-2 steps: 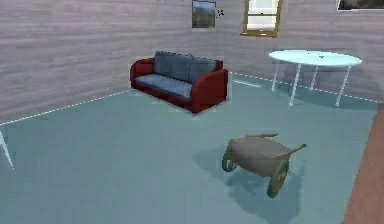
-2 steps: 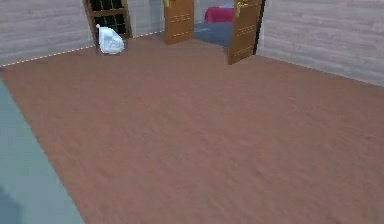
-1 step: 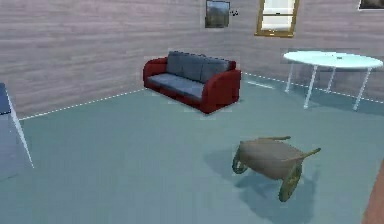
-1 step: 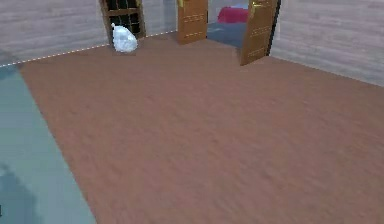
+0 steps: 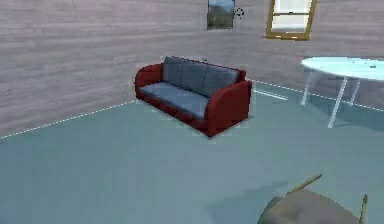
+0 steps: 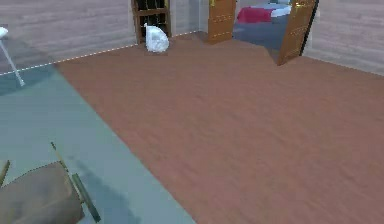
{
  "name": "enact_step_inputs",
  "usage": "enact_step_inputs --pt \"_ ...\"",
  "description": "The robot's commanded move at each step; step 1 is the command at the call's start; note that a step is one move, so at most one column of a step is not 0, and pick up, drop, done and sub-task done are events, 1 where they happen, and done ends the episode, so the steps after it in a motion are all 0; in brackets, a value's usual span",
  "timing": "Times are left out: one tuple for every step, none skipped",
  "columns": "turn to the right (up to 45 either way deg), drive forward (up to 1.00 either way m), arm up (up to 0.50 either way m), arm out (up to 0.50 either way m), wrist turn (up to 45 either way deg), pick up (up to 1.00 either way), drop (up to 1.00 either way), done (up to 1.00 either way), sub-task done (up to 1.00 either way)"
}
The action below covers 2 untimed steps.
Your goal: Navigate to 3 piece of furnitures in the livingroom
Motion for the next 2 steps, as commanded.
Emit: enact_step_inputs --pt "-42.0 0.0 0.0 0.0 0.0 0.0 0.0 0.0 0.0" --pt "0.0 0.55 0.0 0.0 0.0 0.0 0.0 0.0 0.0"
